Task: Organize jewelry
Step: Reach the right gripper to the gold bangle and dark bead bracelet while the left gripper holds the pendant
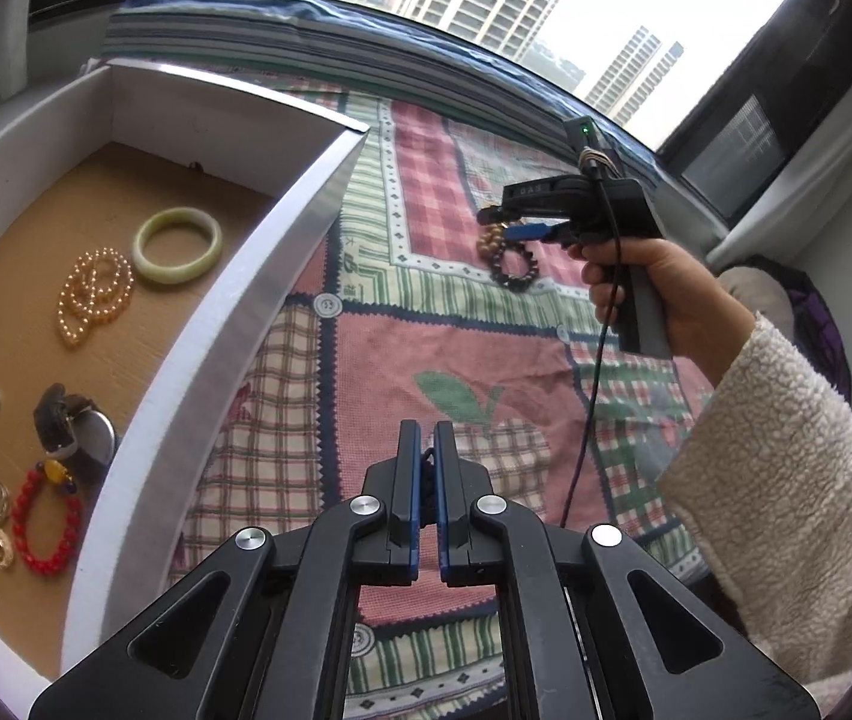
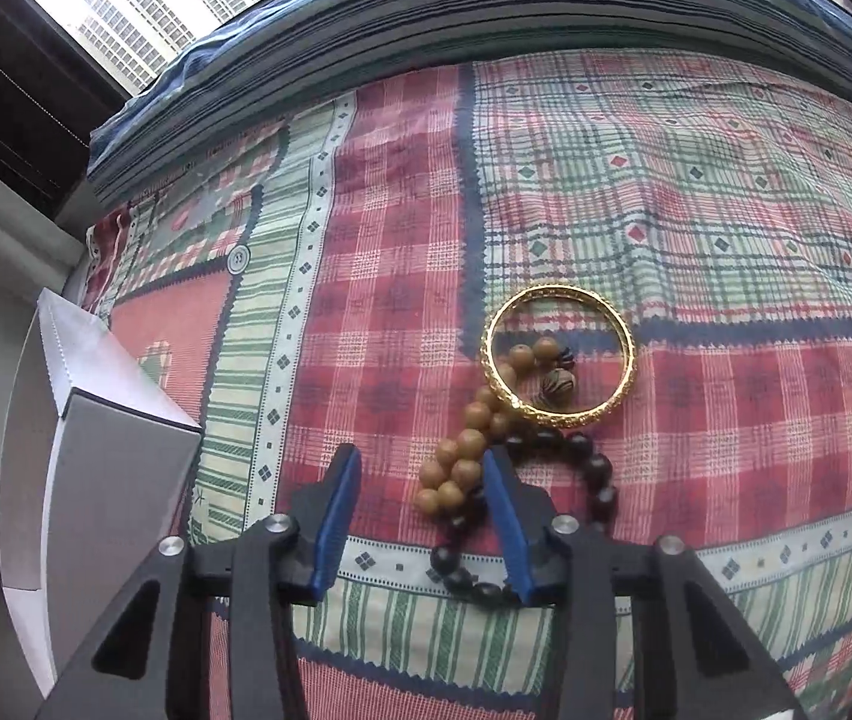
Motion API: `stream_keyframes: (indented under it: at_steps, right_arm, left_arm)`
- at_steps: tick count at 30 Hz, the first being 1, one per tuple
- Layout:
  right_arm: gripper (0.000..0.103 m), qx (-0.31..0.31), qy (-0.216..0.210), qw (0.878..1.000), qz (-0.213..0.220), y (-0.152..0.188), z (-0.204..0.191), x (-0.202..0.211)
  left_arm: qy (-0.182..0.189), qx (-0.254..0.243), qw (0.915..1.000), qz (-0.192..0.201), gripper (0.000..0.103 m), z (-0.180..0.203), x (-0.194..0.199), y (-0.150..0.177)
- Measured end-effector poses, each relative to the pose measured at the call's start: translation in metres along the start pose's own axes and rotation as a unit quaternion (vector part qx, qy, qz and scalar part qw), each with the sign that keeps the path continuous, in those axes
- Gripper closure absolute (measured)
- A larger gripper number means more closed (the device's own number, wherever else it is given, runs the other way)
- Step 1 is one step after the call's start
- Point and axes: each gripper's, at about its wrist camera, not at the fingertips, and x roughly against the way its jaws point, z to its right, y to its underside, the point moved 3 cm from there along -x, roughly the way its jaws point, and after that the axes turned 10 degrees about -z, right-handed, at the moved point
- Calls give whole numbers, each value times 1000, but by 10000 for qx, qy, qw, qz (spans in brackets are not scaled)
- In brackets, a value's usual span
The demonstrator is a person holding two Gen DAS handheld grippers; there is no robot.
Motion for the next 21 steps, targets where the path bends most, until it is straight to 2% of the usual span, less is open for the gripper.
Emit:
stream_keyframes:
  at_steps: [4,5,7,8,10,13,16,21]
  right_arm:
    - [63,154,615,9980,-63,-5,-6,-18]
    - [68,136,717,9973,-63,-5,-5,-20]
    - [88,74,746,9972,-51,-4,-2,-20]
    - [91,45,661,9978,8,-4,-1,-19]
    - [91,28,517,9985,152,0,-2,-10]
    - [91,30,40,9992,396,13,-6,21]
    - [91,227,-309,9970,671,32,-18,60]
    - [91,669,-626,9912,956,79,-40,111]
  left_arm:
    - [32,33,10000,-61,101,-4,-3,2]
    - [32,33,10000,-60,101,-5,-3,3]
    - [27,41,10000,-68,101,-6,-3,4]
    - [29,46,10000,-65,101,-6,-1,6]
    - [21,56,10000,-46,101,-7,1,7]
    - [34,54,10000,6,101,-6,5,8]
    - [66,19,9999,82,101,-1,10,7]
    - [137,-85,9997,185,101,9,21,14]
